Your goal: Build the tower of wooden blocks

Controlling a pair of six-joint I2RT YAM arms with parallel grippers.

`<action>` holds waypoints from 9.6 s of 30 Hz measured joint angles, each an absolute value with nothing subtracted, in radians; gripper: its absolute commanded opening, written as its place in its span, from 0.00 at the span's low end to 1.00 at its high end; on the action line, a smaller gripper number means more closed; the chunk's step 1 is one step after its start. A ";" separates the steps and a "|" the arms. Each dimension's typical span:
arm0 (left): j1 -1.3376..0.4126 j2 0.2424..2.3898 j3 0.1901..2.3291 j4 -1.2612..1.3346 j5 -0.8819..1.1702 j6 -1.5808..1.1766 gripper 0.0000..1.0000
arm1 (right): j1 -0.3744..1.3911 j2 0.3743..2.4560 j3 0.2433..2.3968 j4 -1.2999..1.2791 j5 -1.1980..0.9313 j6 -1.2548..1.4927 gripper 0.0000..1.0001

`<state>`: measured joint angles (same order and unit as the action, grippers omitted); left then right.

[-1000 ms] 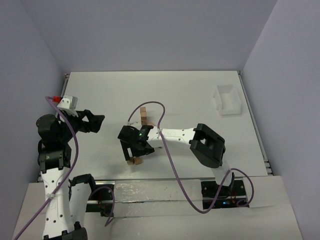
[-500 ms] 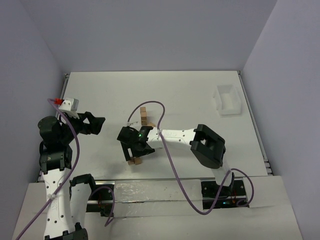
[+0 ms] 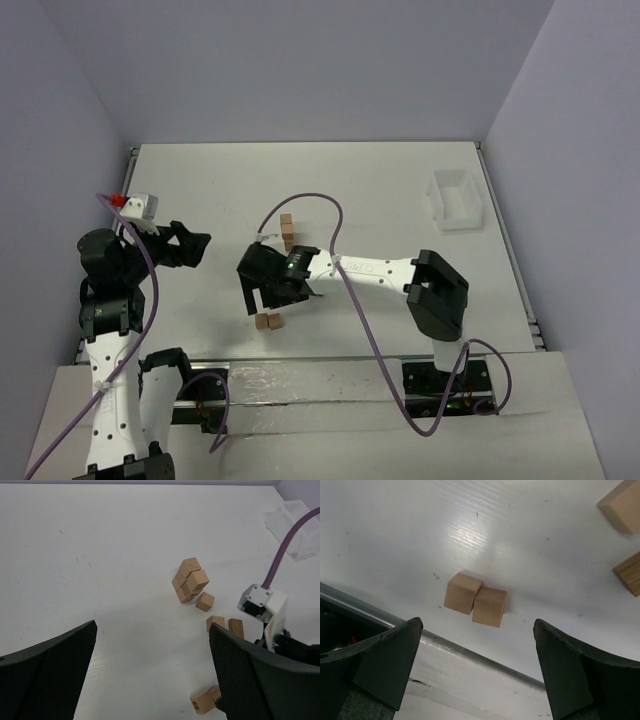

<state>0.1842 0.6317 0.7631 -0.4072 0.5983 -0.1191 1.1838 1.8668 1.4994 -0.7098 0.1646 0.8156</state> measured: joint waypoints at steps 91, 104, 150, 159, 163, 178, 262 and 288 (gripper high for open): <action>0.185 0.598 0.737 -0.413 0.608 -0.096 0.99 | 1.112 1.846 1.355 -0.657 0.149 0.474 0.19; 0.185 0.607 0.737 -0.407 0.645 -0.097 0.99 | 0.818 1.604 1.207 -0.646 -0.012 -0.039 0.06; 0.185 0.630 0.739 -0.399 0.670 -0.097 0.99 | 0.452 2.038 1.496 -0.811 -0.332 -0.997 0.91; 0.185 0.623 0.739 -0.396 0.671 -0.103 0.99 | 0.361 1.948 1.520 -0.852 -0.384 -0.965 0.98; 0.185 0.621 0.739 -0.392 0.671 -0.104 0.99 | 0.294 1.914 1.507 -0.855 -0.397 -0.936 0.87; 0.185 0.623 0.739 -0.357 0.679 -0.119 0.99 | 0.212 1.922 1.447 -0.833 -0.363 -0.919 0.36; 0.185 0.619 0.733 -0.350 0.681 -0.120 0.99 | 0.202 1.834 1.636 -0.865 -0.412 -0.795 1.00; 0.185 0.597 0.725 -0.347 0.680 -0.120 0.99 | 0.479 1.789 1.380 -0.787 -0.153 -0.373 1.00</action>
